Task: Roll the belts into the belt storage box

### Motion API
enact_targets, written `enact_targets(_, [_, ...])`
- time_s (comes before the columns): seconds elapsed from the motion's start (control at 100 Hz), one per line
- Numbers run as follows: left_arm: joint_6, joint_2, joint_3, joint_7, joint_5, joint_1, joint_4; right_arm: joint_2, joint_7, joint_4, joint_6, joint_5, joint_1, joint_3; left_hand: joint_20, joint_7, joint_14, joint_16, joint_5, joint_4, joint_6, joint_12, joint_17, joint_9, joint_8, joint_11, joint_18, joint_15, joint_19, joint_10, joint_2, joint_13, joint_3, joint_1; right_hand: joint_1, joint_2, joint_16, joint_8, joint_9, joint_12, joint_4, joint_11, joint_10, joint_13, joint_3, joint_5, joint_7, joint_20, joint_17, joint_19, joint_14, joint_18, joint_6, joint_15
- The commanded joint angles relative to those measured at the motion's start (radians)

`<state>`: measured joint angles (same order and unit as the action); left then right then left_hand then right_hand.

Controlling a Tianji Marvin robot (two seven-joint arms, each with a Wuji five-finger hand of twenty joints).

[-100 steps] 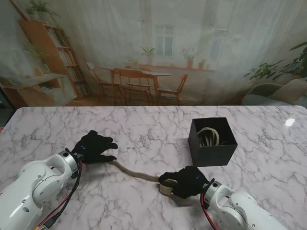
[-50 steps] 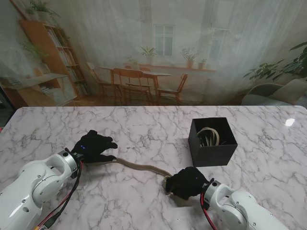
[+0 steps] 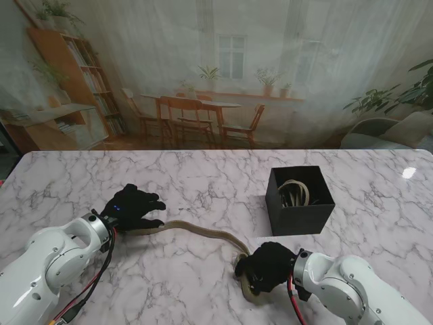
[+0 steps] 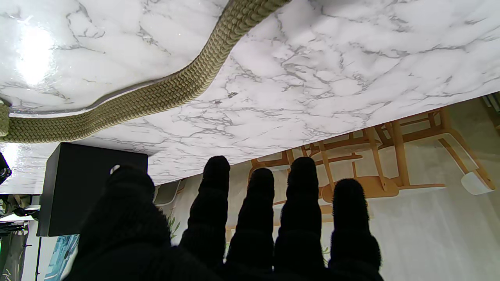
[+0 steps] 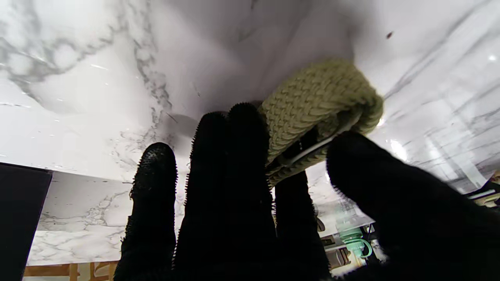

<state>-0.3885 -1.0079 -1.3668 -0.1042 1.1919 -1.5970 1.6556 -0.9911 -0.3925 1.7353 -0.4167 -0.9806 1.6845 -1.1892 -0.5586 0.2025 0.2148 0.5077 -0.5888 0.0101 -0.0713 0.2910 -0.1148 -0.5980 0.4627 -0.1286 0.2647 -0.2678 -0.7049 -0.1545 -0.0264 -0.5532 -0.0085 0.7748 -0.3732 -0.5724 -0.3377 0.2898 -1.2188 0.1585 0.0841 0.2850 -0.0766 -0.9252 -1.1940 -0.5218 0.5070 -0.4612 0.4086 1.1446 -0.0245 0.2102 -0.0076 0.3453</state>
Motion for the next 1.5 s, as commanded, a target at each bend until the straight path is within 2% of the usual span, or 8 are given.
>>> enact_targets(0.0, [0.003, -0.002, 0.003, -0.014, -0.001, -0.002, 0.0, 0.009, -0.002, -0.001, 0.005, -0.029, 0.006, 0.001, 0.011, -0.002, 0.009, 0.011, 0.012, 0.007, -0.016, 0.008, 0.018, 0.013, 0.003, 0.002, 0.044, 0.006, 0.03, -0.003, 0.041, -0.002, -0.021, 0.018, -0.068, -0.073, 0.063, 0.004, 0.088, -0.038, -0.055, -0.136, 0.119, 0.047, -0.138, 0.013, 0.054, 0.018, -0.018, -0.015, 0.107, -0.013, 0.204, -0.088])
enact_targets(0.26, [0.004, -0.001, 0.004, -0.015, -0.001, -0.001, -0.001, 0.006, 0.088, -0.012, 0.001, -0.155, 0.007, 0.011, 0.011, -0.002, 0.008, 0.012, 0.011, 0.007, -0.016, 0.008, 0.017, 0.012, 0.003, 0.001, 0.043, 0.006, 0.03, -0.003, 0.041, -0.002, -0.02, 0.019, -0.229, -0.111, 0.045, 0.103, 0.056, -0.023, -0.032, -0.109, 0.241, -0.036, -0.149, 0.003, 0.176, 0.022, 0.05, 0.018, 0.163, -0.087, 0.068, -0.025])
enact_targets(0.36, [0.005, -0.001, 0.004, -0.016, -0.001, -0.002, -0.001, 0.001, 0.18, -0.036, 0.027, -0.206, 0.008, 0.027, 0.011, -0.002, 0.008, 0.011, 0.012, 0.007, -0.017, 0.008, 0.018, 0.014, 0.003, 0.002, 0.042, 0.006, 0.03, -0.003, 0.042, -0.002, -0.021, 0.018, -0.228, -0.144, 0.001, 0.112, -0.047, 0.077, 0.131, -0.009, 0.199, -0.115, 0.003, -0.109, 0.318, 0.023, 0.089, 0.053, 0.119, -0.058, -0.081, 0.032])
enact_targets(0.59, [0.006, -0.001, 0.002, -0.015, 0.0, -0.004, 0.0, -0.007, 0.235, -0.052, 0.076, -0.193, 0.018, 0.04, 0.011, -0.002, 0.008, 0.012, 0.012, 0.007, -0.016, 0.008, 0.019, 0.014, 0.002, 0.002, 0.043, 0.006, 0.031, -0.004, 0.041, -0.001, -0.021, 0.017, -0.215, -0.003, -0.125, 0.128, 0.095, 0.23, 0.164, 0.123, 0.043, -0.121, 0.189, -0.224, 0.537, -0.016, 0.046, 0.054, -0.048, 0.134, -0.332, 0.107])
enact_targets(0.82, [0.005, -0.001, 0.005, -0.016, -0.003, 0.001, -0.003, -0.002, 0.18, -0.038, 0.07, -0.191, 0.017, 0.037, 0.011, -0.002, 0.008, 0.012, 0.012, 0.007, -0.015, 0.008, 0.019, 0.013, 0.003, 0.001, 0.044, 0.006, 0.031, -0.003, 0.042, -0.002, -0.02, 0.018, -0.149, -0.036, -0.062, 0.016, 0.588, 0.075, 0.152, 0.043, -0.114, 0.115, 0.158, -0.256, 0.636, -0.034, -0.004, -0.009, -0.075, 0.186, -0.184, -0.013])
enact_targets(1.12, [0.002, -0.001, 0.007, -0.019, -0.004, 0.005, -0.006, -0.006, 0.164, -0.041, 0.091, -0.135, 0.013, 0.044, 0.011, -0.002, 0.008, 0.011, 0.012, 0.008, -0.015, 0.007, 0.02, 0.014, 0.003, 0.002, 0.043, 0.007, 0.032, -0.003, 0.041, -0.001, -0.021, 0.017, -0.141, -0.074, 0.026, -0.027, 0.791, 0.021, 0.15, -0.04, -0.233, 0.219, 0.111, -0.281, 0.707, 0.018, -0.04, -0.086, -0.13, 0.25, -0.101, -0.068])
enact_targets(1.31, [0.001, -0.001, 0.005, -0.017, -0.002, 0.003, -0.005, -0.009, 0.168, -0.042, 0.111, -0.113, 0.016, 0.045, 0.012, -0.001, 0.007, 0.012, 0.011, 0.007, -0.016, 0.008, 0.02, 0.013, 0.003, 0.002, 0.043, 0.006, 0.032, -0.002, 0.041, -0.001, -0.021, 0.018, -0.135, -0.077, 0.059, -0.031, 0.809, 0.05, 0.148, 0.032, -0.231, 0.236, 0.099, -0.282, 0.728, 0.054, -0.06, -0.105, -0.143, 0.266, -0.08, -0.076])
enact_targets(1.49, [0.0, -0.001, 0.005, -0.016, -0.001, 0.003, -0.005, -0.016, 0.217, -0.058, 0.137, -0.106, 0.016, 0.053, 0.012, -0.002, 0.008, 0.011, 0.011, 0.007, -0.016, 0.008, 0.02, 0.014, 0.003, 0.002, 0.043, 0.007, 0.033, -0.003, 0.042, -0.001, -0.02, 0.018, -0.153, -0.061, 0.036, -0.039, 0.578, 0.063, 0.142, 0.077, -0.13, 0.14, 0.106, -0.257, 0.763, 0.061, -0.016, -0.064, -0.113, 0.256, -0.032, -0.022])
